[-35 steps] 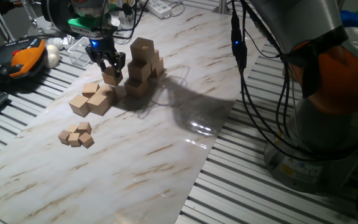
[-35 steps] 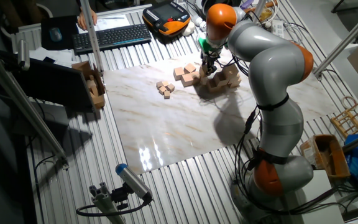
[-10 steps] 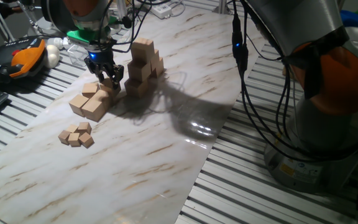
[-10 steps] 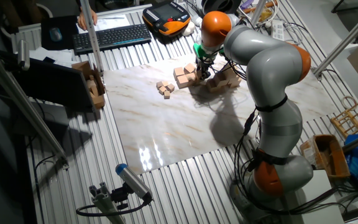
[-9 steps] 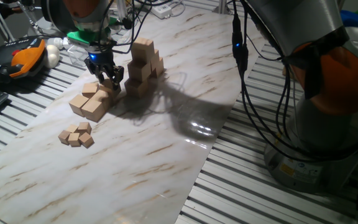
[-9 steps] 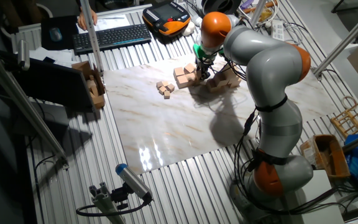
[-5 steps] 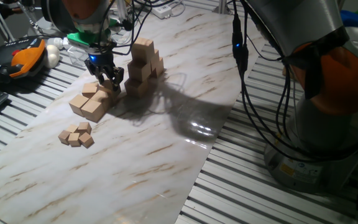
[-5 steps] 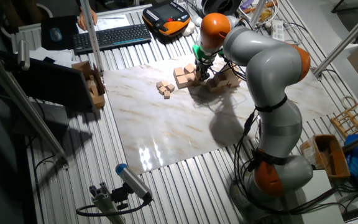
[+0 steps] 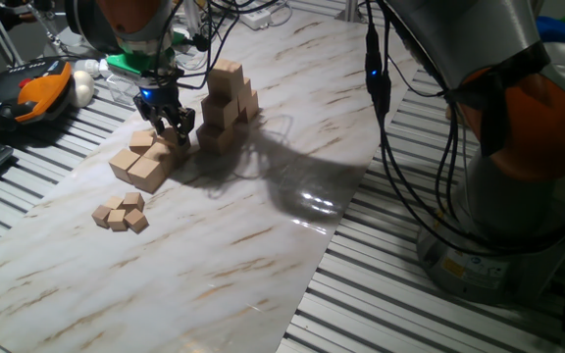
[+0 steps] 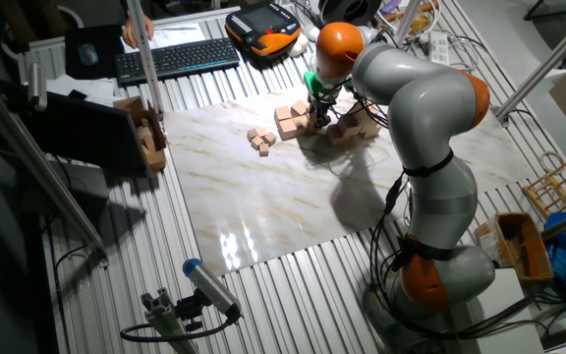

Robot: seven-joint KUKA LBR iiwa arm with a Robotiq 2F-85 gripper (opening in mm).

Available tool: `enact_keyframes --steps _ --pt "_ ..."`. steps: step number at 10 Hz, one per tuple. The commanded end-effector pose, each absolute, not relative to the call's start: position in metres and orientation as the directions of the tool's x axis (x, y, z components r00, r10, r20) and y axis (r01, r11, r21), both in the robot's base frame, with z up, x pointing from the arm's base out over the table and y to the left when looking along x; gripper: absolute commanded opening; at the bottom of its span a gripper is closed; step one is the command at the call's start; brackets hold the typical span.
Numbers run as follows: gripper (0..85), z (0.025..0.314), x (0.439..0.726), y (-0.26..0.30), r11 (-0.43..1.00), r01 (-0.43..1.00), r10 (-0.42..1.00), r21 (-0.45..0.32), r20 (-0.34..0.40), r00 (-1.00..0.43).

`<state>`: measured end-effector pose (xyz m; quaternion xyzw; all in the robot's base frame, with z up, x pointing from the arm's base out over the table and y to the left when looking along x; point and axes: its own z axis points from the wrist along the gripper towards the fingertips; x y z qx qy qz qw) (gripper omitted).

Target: Stack the blocks into a pyramid shape

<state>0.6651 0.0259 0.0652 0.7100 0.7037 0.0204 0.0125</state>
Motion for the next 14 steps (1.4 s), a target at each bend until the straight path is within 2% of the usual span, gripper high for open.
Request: enact_keyframes --steps 1,14 --pt "0.0 0.0641 0.6652 0.0258 -0.009 0.999 1.000 0.046 0.013 0.009" --pt "0.0 0.0571 0.6673 0.0282 0.002 0.998 1.000 0.065 0.023 -0.004"
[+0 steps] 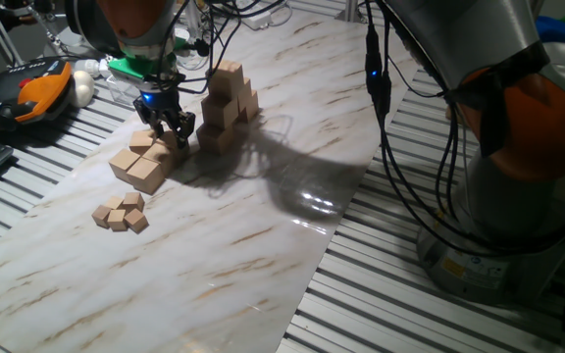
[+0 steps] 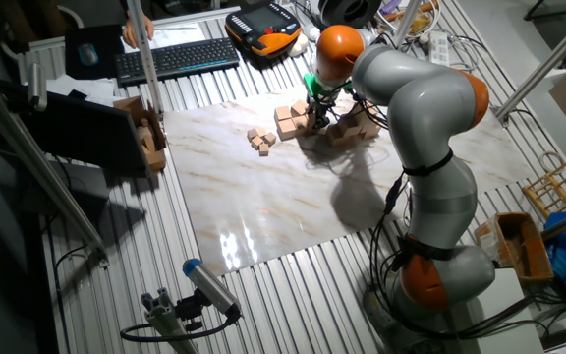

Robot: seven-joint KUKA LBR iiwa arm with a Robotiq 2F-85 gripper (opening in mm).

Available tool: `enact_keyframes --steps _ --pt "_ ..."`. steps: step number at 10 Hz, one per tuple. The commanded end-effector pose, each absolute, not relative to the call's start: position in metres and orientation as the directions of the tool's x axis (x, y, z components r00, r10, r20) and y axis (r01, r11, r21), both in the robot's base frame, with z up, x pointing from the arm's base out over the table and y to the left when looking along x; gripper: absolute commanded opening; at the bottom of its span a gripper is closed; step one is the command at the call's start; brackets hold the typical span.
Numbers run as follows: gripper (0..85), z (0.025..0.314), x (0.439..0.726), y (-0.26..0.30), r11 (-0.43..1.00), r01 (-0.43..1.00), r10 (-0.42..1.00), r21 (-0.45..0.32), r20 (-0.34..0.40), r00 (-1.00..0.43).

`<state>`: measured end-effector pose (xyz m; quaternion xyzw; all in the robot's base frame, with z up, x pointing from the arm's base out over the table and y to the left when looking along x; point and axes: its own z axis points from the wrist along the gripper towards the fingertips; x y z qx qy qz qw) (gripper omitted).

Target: Stack the blocks into a pyramid shape

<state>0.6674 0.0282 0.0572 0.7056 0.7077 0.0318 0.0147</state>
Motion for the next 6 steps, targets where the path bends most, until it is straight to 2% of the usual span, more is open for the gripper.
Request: enact_keyframes --steps 1,6 --pt "0.0 0.0570 0.6672 0.0282 0.002 0.998 1.000 0.068 0.028 -0.004" --pt "0.0 0.0560 0.6673 0.0281 0.004 0.997 1.000 0.082 0.030 -0.007"
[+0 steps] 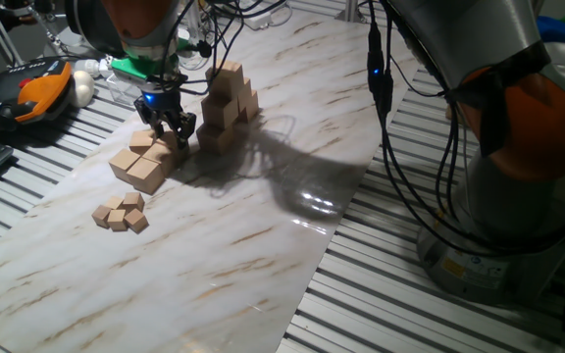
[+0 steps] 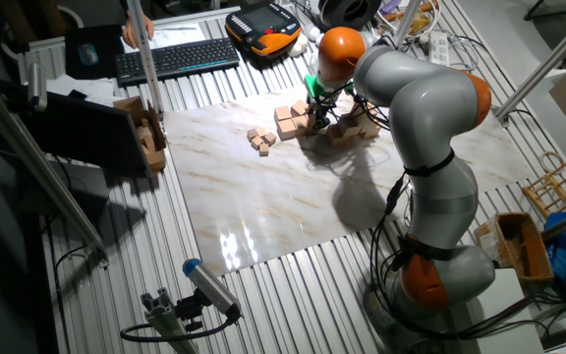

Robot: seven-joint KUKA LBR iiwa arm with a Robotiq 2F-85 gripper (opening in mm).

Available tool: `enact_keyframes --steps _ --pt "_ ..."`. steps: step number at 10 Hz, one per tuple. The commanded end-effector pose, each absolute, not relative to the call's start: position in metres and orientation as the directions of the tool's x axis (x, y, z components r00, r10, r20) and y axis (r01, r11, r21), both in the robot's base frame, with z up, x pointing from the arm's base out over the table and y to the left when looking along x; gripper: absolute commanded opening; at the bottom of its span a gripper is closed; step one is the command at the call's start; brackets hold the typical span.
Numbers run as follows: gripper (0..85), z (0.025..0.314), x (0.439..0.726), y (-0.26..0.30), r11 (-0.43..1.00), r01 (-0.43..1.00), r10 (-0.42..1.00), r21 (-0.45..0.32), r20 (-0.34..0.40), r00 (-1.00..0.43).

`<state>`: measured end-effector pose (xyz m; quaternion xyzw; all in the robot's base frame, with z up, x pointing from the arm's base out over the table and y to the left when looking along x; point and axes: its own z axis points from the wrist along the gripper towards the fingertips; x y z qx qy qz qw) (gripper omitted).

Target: Stack the blocks into a pyramid shape

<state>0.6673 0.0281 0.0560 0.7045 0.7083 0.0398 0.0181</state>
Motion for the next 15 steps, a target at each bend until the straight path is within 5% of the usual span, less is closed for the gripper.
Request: enact_keyframes --steps 1,9,10,13,14,15 --pt "0.0 0.0560 0.6672 0.0283 0.006 0.997 1.000 0.082 0.030 -0.008" --pt "0.0 0.0541 0.6666 0.0297 0.000 0.996 1.000 0.088 0.022 -0.002" --pt "17.0 0.0541 0.6666 0.0298 0.000 0.996 1.000 0.089 0.022 -0.002" --pt "17.0 0.0540 0.6667 0.0305 -0.004 0.995 1.000 0.097 0.019 0.002" --pt "34.0 0.0540 0.6667 0.0306 -0.006 0.995 1.000 0.098 0.018 0.004" --pt "34.0 0.0540 0.6666 0.0307 -0.007 0.995 1.000 0.101 0.018 0.005"
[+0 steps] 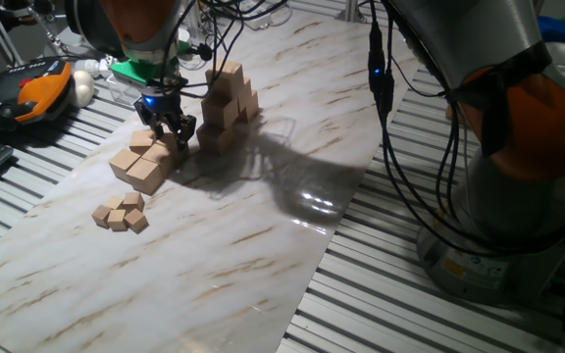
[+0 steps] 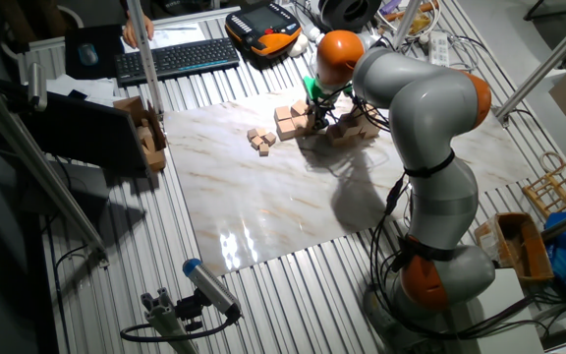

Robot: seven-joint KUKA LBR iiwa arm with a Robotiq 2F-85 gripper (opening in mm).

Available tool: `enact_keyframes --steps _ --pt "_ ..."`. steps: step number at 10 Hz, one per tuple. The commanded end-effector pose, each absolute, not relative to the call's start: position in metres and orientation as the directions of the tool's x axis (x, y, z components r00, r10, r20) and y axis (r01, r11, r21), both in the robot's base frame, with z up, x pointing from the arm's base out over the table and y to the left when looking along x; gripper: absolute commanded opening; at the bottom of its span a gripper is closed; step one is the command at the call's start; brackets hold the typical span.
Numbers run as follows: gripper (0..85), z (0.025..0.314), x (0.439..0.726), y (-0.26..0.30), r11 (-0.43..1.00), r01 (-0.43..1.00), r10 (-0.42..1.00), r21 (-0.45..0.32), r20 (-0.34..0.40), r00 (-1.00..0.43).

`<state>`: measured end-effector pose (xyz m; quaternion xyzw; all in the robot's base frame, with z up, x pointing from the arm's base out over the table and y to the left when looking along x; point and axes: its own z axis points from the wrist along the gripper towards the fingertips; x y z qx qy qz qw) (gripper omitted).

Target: Stack the blocks into a pyramid shape

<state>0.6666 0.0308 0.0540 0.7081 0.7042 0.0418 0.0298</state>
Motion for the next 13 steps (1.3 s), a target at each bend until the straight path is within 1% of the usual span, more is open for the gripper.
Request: enact_keyframes --steps 1,5,6,10,11,13 --pt "34.0 0.0540 0.6666 0.0308 -0.006 0.995 1.000 0.101 0.016 0.004" --pt "34.0 0.0546 0.6672 0.0313 -0.010 0.995 1.000 0.100 0.013 0.009" --pt "51.0 0.0548 0.6673 0.0315 -0.013 0.995 1.000 0.100 0.014 0.012" --pt "51.0 0.0554 0.6679 0.0327 -0.022 0.994 1.000 0.107 0.012 0.021" --pt "68.0 0.0551 0.6681 0.0329 -0.022 0.994 1.000 0.110 0.013 0.021" --pt "68.0 0.0549 0.6682 0.0329 -0.019 0.994 1.000 0.112 0.013 0.018"
